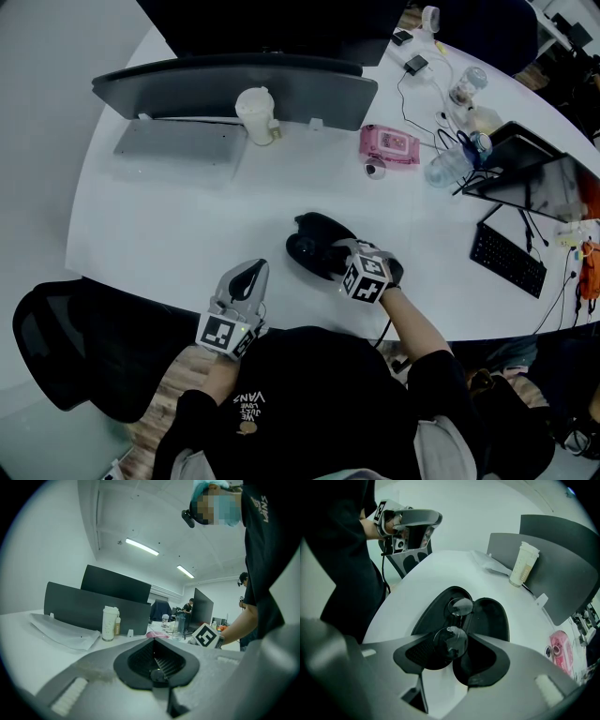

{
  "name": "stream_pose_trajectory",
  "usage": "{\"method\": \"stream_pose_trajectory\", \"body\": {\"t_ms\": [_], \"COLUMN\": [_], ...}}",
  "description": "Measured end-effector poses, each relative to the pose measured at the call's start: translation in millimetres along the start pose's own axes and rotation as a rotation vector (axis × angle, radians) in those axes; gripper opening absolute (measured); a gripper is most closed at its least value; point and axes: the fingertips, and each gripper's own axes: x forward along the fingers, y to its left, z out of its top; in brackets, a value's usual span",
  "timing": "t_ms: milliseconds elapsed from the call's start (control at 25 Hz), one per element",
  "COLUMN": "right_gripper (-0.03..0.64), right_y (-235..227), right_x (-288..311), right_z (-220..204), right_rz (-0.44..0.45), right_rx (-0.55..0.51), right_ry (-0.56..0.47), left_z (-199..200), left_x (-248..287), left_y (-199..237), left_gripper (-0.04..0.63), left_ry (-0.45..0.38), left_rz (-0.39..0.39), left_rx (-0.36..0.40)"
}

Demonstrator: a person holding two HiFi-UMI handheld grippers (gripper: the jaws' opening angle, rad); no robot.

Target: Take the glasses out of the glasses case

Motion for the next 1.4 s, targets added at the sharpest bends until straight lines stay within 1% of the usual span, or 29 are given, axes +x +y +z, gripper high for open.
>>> {"method": "stream_pose_trajectory", "body": {"t_ms": [680, 1400], "right_gripper": [0.227, 0.227], "right_y": [1.3, 8.1], "right_x": [-15.3, -36.2], "right_z": [5.7, 22.1], "right_rz": [-0.040, -0.097], "right_rx": [-0.004, 0.009], "right_ry": [-0.055, -0.121], "left_z": [1.4, 4.0], "left_x": [-1.1, -5.0], "left_y": [-3.1, -4.8], "left_gripper": [0.000, 0.000], "left_ry": [-0.008, -0.013], "left_rz": [-0.016, -0.061], "left_rx": [0.018, 0.026]}}
